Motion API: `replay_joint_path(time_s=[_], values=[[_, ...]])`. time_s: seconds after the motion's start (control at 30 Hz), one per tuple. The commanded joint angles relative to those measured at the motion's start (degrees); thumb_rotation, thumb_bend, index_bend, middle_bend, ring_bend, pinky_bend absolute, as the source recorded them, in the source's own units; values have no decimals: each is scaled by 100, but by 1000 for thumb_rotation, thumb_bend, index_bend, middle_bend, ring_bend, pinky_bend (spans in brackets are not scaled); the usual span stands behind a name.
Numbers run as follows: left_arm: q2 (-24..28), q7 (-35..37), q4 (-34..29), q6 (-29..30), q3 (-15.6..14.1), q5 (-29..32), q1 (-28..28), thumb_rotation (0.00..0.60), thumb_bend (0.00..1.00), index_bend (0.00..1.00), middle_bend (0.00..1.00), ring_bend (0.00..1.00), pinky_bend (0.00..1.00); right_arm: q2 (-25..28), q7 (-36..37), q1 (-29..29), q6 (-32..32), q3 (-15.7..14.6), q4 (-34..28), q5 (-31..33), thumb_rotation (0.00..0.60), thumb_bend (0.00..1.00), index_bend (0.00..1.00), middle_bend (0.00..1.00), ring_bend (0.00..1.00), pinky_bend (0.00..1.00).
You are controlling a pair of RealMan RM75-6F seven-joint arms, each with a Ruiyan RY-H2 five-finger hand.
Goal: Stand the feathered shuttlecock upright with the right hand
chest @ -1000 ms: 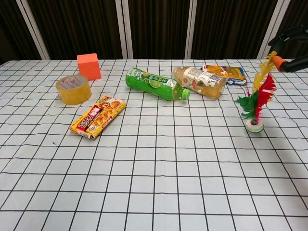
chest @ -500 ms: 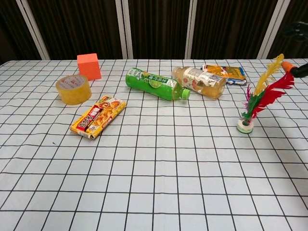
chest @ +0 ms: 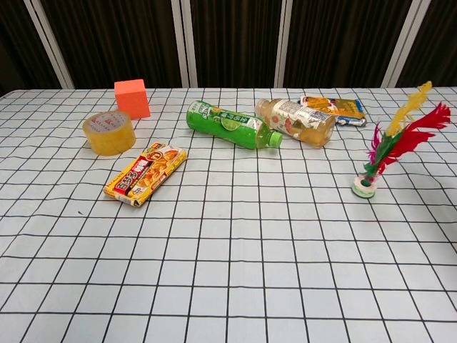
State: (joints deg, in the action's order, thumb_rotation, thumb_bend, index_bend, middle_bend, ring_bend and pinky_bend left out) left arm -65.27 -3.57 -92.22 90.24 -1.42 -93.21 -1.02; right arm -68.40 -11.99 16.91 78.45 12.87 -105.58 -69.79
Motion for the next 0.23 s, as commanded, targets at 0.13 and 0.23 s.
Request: replay_joint_path(time_s=[0.13, 0.23], values=[[-42, -82, 57, 49, 14, -36, 7, 600, 48, 0, 0, 0, 0, 697, 237, -862, 634, -993, 562, -1146, 600, 463, 0, 0, 0, 0], [-41, -174, 79, 30, -2, -45, 8, 600, 48, 0, 0, 0, 0, 729, 247, -1104, 875, -1243, 871, -1444, 600, 460, 0, 0, 0, 0]])
